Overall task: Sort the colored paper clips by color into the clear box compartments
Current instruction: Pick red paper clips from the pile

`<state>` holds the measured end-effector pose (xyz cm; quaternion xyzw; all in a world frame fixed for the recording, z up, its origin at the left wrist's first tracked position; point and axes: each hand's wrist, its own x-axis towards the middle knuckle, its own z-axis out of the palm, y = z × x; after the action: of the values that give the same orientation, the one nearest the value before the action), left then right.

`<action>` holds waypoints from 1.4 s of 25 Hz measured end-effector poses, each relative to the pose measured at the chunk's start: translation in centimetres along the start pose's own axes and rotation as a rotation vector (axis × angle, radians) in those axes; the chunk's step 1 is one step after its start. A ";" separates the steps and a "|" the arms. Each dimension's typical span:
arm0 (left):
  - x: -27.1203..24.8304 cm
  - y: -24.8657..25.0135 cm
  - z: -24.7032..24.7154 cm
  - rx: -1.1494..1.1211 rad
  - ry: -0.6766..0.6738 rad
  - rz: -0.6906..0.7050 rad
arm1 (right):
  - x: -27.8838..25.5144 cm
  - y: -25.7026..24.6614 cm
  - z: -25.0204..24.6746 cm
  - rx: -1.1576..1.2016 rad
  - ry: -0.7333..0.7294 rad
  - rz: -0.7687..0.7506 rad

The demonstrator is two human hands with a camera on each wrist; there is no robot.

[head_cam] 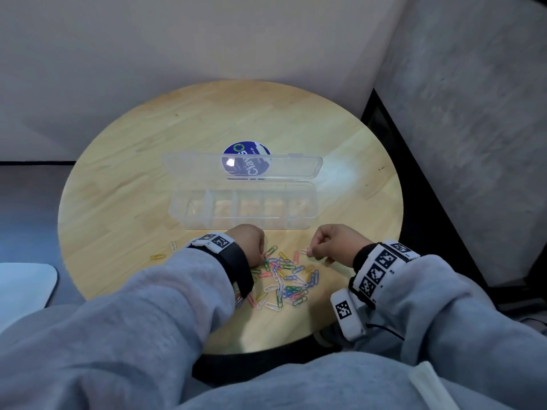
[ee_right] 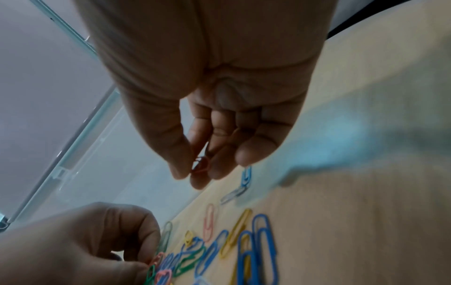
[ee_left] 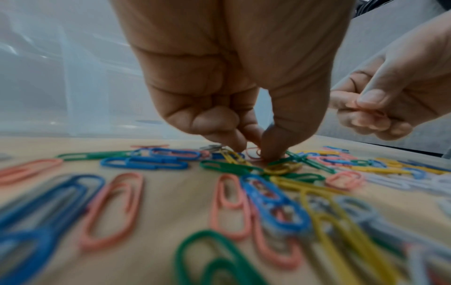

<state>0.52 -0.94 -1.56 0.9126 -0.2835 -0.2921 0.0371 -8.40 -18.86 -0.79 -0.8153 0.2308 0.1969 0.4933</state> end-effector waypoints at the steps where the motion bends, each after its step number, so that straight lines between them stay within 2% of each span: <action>1: 0.0 0.0 0.0 -0.003 0.007 0.004 | 0.0 0.3 0.2 0.040 0.000 0.006; 4: -0.1 -0.5 0.1 -0.030 0.018 0.028 | 0.1 0.5 0.7 0.106 0.023 0.011; 7: -0.6 -0.7 0.0 -0.081 0.046 0.047 | 0.6 -0.1 1.1 0.048 -0.003 0.044; 11: -1.5 -1.6 -1.0 -0.299 0.058 0.006 | 0.8 -0.5 1.5 0.133 -0.076 0.137; 12: -1.7 -1.8 -1.3 -0.360 0.038 -0.007 | 0.8 -0.6 1.7 0.092 -0.071 0.131; 16: -2.8 -2.1 -2.0 -0.882 -0.056 -0.155 | 0.3 -1.4 2.9 -0.510 0.038 -0.049; 19: -3.3 -2.2 -2.7 -1.218 -0.133 -0.220 | 0.7 -2.2 3.2 -0.728 0.001 -0.164; 21: -3.5 -2.3 -3.1 -1.331 -0.190 -0.234 | 1.1 -2.5 2.9 -0.801 -0.041 -0.184; 23: -3.1 -2.1 -3.0 -1.280 -0.162 -0.296 | 1.3 -2.6 2.8 -0.840 -0.056 -0.175; 24: -2.9 -1.9 -2.9 -1.140 -0.116 -0.307 | 1.3 -2.5 2.9 -0.863 -0.062 -0.157; 26: -2.5 -1.9 -2.5 -0.649 -0.035 -0.208 | 1.3 -2.2 2.9 -0.887 -0.072 -0.118; 28: -2.5 -1.8 -2.2 -0.249 -0.010 -0.073 | 1.1 -2.2 2.6 -0.783 -0.038 -0.092; 30: -2.7 -1.6 -1.8 -0.073 -0.044 -0.060 | 0.9 -2.1 1.9 -0.441 -0.038 -0.051; 33: -2.6 -1.1 -1.2 -0.013 -0.084 -0.052 | 0.7 -1.8 1.5 0.173 -0.123 0.058; 35: -2.4 -0.9 -0.9 -0.007 -0.091 -0.046 | 0.8 -1.6 1.8 0.274 -0.164 0.142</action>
<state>-0.09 1.02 0.22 0.9046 -0.2628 -0.3351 0.0204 -7.01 -16.72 -0.91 -0.7032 0.2716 0.2639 0.6018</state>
